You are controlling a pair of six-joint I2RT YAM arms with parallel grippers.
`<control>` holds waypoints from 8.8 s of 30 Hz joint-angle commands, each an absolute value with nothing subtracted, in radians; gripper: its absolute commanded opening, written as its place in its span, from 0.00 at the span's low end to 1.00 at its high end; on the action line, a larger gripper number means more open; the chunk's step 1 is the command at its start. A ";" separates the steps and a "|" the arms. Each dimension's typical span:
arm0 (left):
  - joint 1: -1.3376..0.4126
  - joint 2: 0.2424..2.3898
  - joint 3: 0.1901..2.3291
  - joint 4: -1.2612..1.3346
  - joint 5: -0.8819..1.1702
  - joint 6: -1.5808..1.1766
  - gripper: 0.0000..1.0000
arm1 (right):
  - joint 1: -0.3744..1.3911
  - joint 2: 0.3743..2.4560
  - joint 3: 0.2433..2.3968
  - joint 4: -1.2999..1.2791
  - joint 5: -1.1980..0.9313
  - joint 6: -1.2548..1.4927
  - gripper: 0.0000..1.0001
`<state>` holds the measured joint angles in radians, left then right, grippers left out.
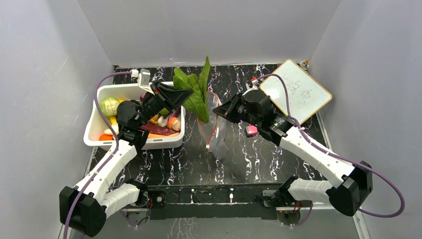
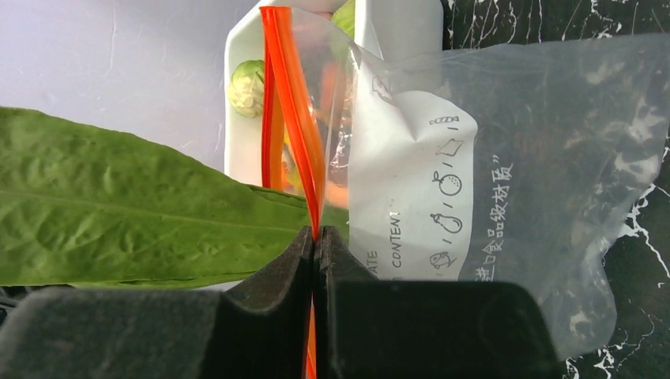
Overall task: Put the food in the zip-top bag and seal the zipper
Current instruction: Place the fake vegetable in the zipper food storage bag, then adjust the zipper food storage bag at the center of the board, then adjust the fake vegetable in the zipper food storage bag.
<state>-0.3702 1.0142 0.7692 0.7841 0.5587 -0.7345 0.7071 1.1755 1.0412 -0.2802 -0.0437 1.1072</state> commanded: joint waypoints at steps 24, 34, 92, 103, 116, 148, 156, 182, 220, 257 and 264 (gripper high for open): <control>-0.380 1.040 0.701 0.736 0.596 -0.824 0.04 | 0.761 1.248 1.142 0.010 -0.064 1.046 0.00; -0.396 1.051 0.737 0.550 0.592 -0.695 0.03 | 0.802 1.236 1.134 0.070 -0.061 0.988 0.00; -0.396 0.948 0.469 1.280 0.646 -0.561 0.07 | 0.848 1.151 1.014 0.206 -0.012 1.399 0.00; -0.396 0.814 0.776 0.407 0.516 -0.456 0.76 | 0.846 1.140 0.988 0.196 0.058 1.297 0.00; -0.396 0.843 1.019 -0.374 0.236 -0.322 0.66 | 0.845 1.090 1.021 0.137 0.147 1.206 0.00; -0.396 0.962 0.899 -0.020 0.532 -0.362 0.43 | 0.845 1.015 0.934 0.136 0.024 1.087 0.00; -0.396 1.063 0.910 0.016 0.591 -0.383 0.19 | 0.845 0.974 0.888 0.144 0.056 1.093 0.00; -0.397 0.990 0.947 -0.165 0.670 -0.175 0.48 | 0.845 0.998 0.916 0.147 0.120 1.078 0.00; -0.397 1.116 1.044 -0.005 0.682 -0.553 0.00 | 0.845 1.021 1.215 -0.453 0.268 0.923 0.00; -0.400 1.237 0.915 0.327 0.772 -0.788 0.00 | 0.860 1.353 1.442 -0.588 0.029 0.778 0.31; -0.400 1.235 0.899 0.334 0.748 -0.819 0.00 | 0.870 1.423 1.389 -0.646 0.099 0.789 0.31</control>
